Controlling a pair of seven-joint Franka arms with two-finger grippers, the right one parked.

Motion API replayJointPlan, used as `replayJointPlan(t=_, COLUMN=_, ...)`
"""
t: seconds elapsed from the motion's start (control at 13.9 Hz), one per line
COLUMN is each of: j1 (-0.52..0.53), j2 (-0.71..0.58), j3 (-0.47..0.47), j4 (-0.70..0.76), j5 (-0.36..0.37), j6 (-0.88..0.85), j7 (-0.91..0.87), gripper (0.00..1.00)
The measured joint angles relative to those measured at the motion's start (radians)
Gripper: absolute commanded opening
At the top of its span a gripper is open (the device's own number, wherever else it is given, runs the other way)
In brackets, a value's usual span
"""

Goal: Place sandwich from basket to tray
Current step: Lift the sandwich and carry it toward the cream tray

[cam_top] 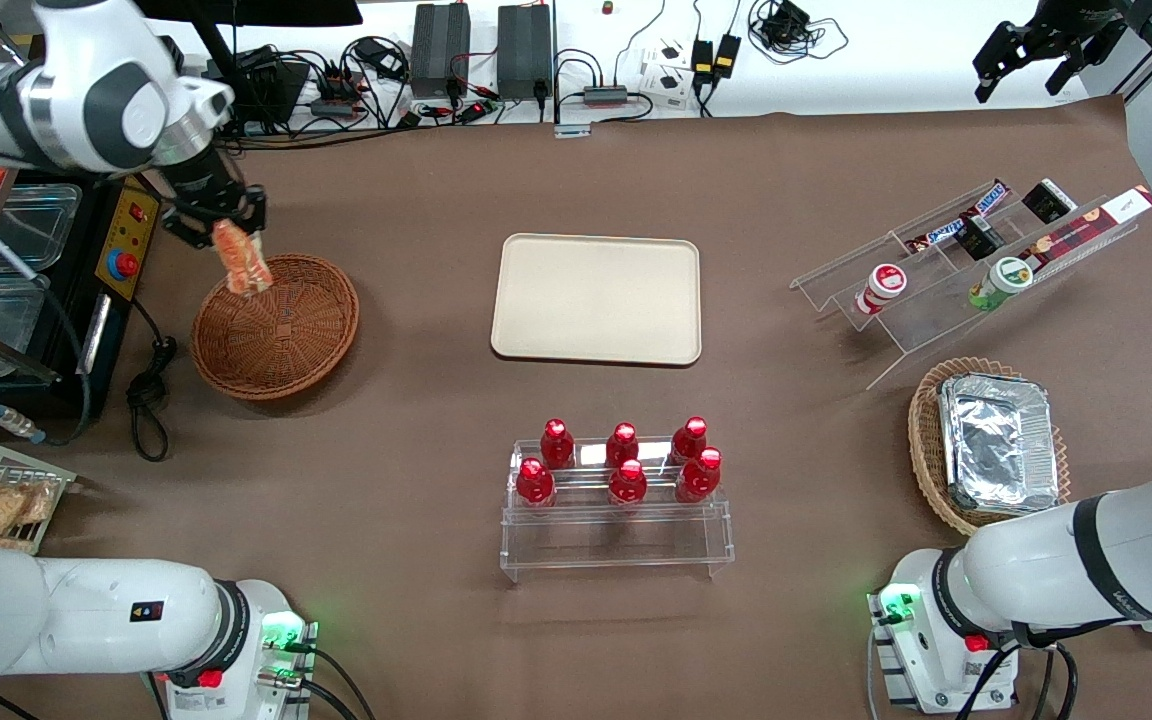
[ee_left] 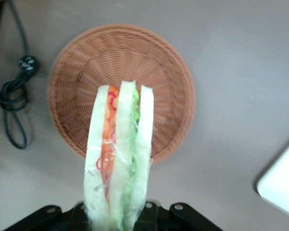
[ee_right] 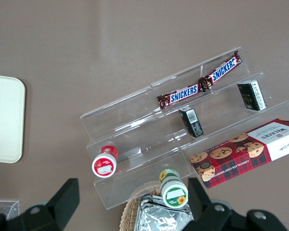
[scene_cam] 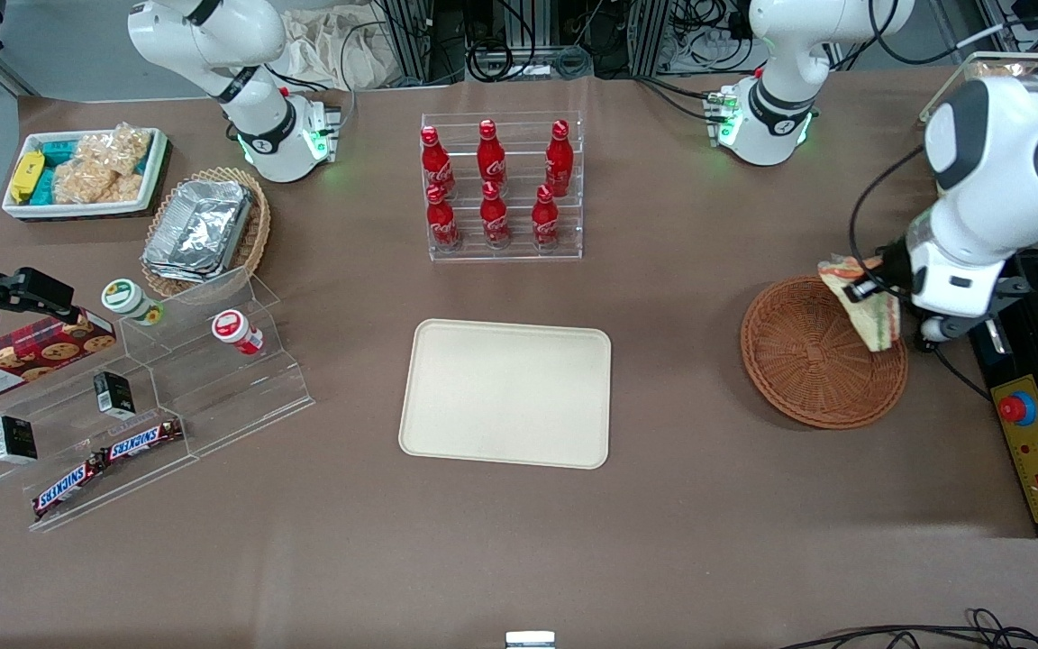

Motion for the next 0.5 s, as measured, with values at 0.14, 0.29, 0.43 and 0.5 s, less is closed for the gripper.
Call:
replayJointPlan(t=0.14, j1=-0.048, j2=0.011, j3=-0.083, j4=0.03, j5=-0.003, j6=-0.01, j7=0.013, gripper=0.0)
replayJointPlan(t=0.29, j1=-0.095, j2=0.043, j3=-0.172, j4=0.045, j5=-0.004, j6=0.014, j7=0.013, gripper=0.0)
replayJointPlan(t=0.43, j1=-0.123, j2=0.104, j3=-0.25, j4=0.068, j5=-0.004, j6=0.066, j7=0.012, gripper=0.0)
replayJointPlan(t=0.5, j1=-0.131, j2=0.142, j3=-0.282, j4=0.077, j5=-0.004, j6=0.103, j7=0.011, gripper=0.0)
